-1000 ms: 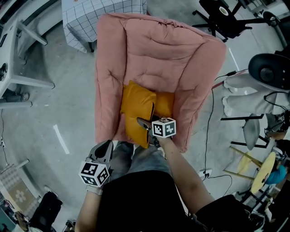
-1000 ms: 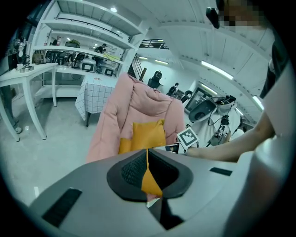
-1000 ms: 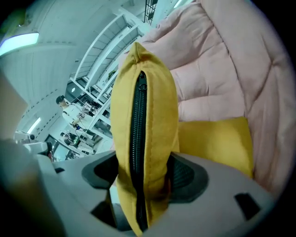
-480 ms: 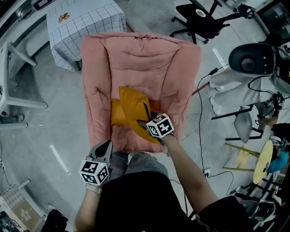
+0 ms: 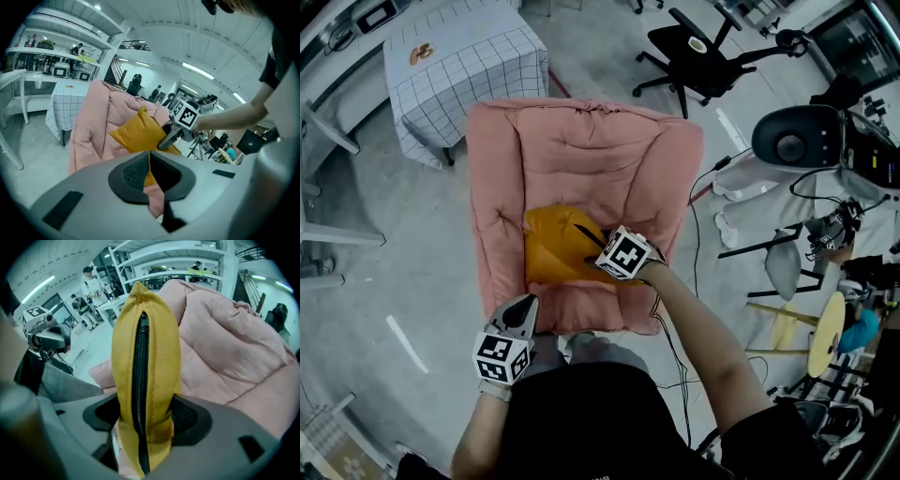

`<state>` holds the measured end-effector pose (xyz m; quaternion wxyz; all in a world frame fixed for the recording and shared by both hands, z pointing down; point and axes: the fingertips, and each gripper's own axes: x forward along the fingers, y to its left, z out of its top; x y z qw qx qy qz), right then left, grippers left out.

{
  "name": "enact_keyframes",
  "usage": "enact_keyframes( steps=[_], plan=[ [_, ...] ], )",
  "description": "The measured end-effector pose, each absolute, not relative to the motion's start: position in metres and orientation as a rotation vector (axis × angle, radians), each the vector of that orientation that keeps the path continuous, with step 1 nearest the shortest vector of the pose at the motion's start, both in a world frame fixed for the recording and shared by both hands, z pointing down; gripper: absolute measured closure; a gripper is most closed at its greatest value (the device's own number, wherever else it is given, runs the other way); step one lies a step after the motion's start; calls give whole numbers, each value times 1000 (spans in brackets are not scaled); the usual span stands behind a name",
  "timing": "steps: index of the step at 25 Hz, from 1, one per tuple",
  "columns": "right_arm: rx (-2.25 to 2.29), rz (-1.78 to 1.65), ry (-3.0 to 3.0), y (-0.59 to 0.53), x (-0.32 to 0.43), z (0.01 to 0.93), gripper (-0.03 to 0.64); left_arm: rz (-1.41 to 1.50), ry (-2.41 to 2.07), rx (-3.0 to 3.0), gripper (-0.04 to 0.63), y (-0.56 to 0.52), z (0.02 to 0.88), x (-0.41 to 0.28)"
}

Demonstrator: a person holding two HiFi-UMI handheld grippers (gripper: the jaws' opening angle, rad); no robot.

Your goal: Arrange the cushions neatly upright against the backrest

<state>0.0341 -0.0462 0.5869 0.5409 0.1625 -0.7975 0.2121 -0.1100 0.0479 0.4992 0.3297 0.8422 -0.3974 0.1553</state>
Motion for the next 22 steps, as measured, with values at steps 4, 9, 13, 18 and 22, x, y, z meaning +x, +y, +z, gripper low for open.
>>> enact_keyframes(
  steps=[4,9,13,18,22],
  plan=[
    [281,438,-1833,-58,27,588,299,461,-995,2277,574,35,491,-114],
    [135,302,-1775,-70,14,592,299,496,-977,2291,574,29,493,-121],
    [37,265,-1739,-78,12,602,299,484,-1000,2259,574,29,493,-123],
    [-43,239,-1712,-89,17,618,299,476,-1084,2204,574,31,492,-122],
    [-128,261,-1680,-91,24,635,299,470,-1165,2138,574,35,483,-117]
  ],
)
